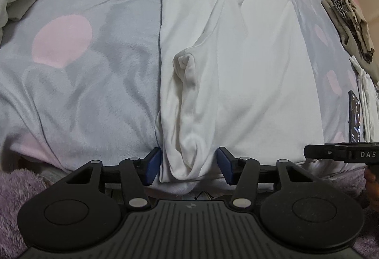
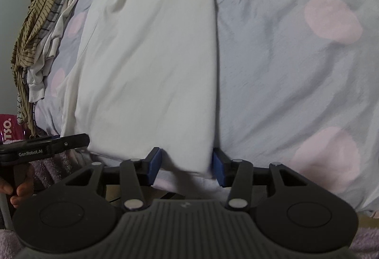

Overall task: Fold clothes
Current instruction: 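Close both grippers on the end of the folded white shirt, then lift the folded shirt with both grippers and carry it toward the clothes stack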

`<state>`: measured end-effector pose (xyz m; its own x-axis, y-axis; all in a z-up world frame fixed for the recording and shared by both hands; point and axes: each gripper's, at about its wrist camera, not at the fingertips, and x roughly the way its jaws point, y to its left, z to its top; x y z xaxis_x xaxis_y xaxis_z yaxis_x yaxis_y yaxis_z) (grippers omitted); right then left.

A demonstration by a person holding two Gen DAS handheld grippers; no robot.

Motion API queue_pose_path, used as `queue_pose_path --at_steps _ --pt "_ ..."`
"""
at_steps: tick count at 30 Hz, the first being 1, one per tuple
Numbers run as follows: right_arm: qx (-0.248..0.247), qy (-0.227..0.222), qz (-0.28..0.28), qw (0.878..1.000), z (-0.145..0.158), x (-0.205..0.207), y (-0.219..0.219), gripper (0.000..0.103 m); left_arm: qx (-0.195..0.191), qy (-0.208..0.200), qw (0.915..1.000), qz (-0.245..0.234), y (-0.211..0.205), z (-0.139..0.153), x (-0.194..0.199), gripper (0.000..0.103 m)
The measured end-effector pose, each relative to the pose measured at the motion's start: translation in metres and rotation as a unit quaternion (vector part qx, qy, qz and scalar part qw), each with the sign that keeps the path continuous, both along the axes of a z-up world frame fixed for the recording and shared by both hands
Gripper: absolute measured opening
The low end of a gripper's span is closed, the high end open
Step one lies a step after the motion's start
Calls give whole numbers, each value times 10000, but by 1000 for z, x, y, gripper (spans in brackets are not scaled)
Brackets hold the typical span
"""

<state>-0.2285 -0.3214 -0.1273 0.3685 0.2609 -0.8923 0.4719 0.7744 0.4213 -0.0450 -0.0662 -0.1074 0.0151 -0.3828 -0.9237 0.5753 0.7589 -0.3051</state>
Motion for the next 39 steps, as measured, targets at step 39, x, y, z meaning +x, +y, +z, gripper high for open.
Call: queue_pose_path --at_steps 39 --pt "322 -2850 -837 9543 218 -1 -69 11 -2357 -1045 9649 -503 -30 235 53 7"
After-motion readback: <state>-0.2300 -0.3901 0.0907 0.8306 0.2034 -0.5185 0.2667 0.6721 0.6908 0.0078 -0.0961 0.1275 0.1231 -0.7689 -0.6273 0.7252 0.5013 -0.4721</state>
